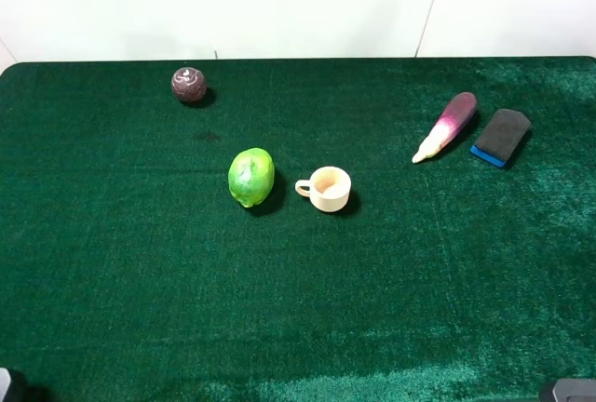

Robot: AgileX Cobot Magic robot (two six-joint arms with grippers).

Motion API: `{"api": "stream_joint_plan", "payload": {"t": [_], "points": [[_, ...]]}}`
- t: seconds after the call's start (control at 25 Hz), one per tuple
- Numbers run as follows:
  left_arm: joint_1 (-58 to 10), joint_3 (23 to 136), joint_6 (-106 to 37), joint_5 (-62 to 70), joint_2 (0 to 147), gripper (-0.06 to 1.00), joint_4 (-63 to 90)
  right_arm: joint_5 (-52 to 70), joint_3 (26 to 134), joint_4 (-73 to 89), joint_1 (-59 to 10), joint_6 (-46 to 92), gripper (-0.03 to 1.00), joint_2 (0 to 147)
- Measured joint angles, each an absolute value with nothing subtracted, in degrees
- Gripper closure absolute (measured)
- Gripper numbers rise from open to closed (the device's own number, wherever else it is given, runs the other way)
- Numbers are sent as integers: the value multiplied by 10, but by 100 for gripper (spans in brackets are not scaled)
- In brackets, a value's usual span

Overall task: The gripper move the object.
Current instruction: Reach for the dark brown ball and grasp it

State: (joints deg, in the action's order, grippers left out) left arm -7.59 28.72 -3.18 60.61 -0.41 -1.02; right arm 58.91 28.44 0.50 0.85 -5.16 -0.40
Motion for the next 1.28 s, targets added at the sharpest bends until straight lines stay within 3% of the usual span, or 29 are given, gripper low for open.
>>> {"api": "stream_joint_plan", "payload": {"t": [0.64,1.28], "points": [[-76,291,-30,607,7,-2,-10,589,284,5,8,-52,28,-4],[-76,424,-21,603,304,-1,-10,589,284,5,8,-52,28,-4]]}}
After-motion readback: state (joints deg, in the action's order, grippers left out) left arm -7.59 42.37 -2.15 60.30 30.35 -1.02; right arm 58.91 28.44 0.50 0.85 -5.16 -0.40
